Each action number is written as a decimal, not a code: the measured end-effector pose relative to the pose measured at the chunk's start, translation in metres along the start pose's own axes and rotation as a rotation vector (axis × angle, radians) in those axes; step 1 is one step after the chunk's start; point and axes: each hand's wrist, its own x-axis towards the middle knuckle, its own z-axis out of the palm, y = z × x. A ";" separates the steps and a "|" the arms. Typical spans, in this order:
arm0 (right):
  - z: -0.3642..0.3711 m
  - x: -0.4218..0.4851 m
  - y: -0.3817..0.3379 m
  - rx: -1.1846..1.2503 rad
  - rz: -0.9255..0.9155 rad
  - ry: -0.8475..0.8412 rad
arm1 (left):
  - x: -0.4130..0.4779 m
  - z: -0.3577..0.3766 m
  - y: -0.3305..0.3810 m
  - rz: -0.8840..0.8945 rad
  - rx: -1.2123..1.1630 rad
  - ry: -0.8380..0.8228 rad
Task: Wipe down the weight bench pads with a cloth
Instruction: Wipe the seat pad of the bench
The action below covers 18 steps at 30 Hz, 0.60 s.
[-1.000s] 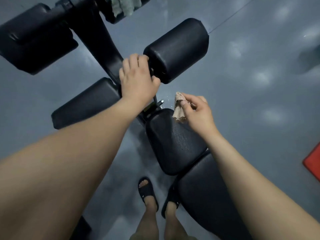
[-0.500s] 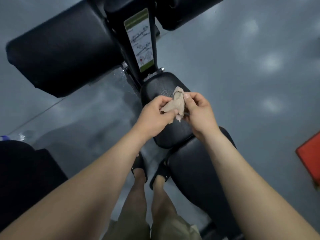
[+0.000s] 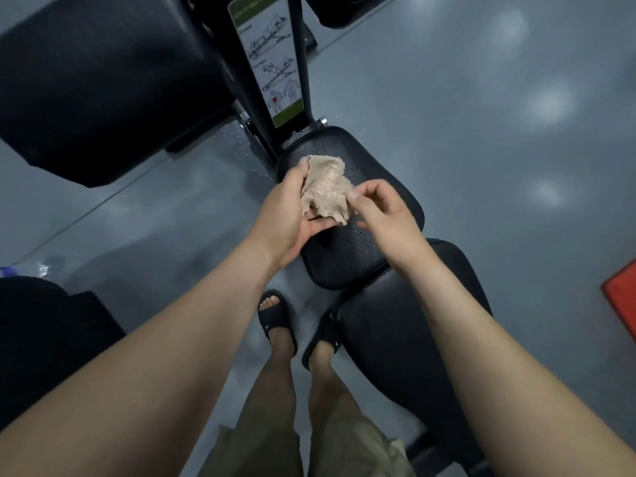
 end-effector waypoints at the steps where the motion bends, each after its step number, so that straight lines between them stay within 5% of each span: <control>1: 0.001 0.001 0.004 0.017 0.003 -0.012 | 0.002 -0.003 0.000 -0.020 -0.034 -0.027; 5: 0.005 0.008 0.016 0.040 -0.010 -0.074 | 0.010 -0.014 -0.003 -0.022 0.036 -0.034; 12: 0.020 0.023 0.027 0.106 -0.008 -0.005 | 0.040 -0.039 -0.016 0.168 0.517 0.408; 15: 0.026 0.030 0.031 0.110 -0.035 0.034 | 0.045 -0.045 -0.017 0.299 0.830 0.214; 18: 0.031 0.035 0.035 0.131 -0.055 0.019 | 0.048 -0.043 -0.020 0.181 0.594 -0.018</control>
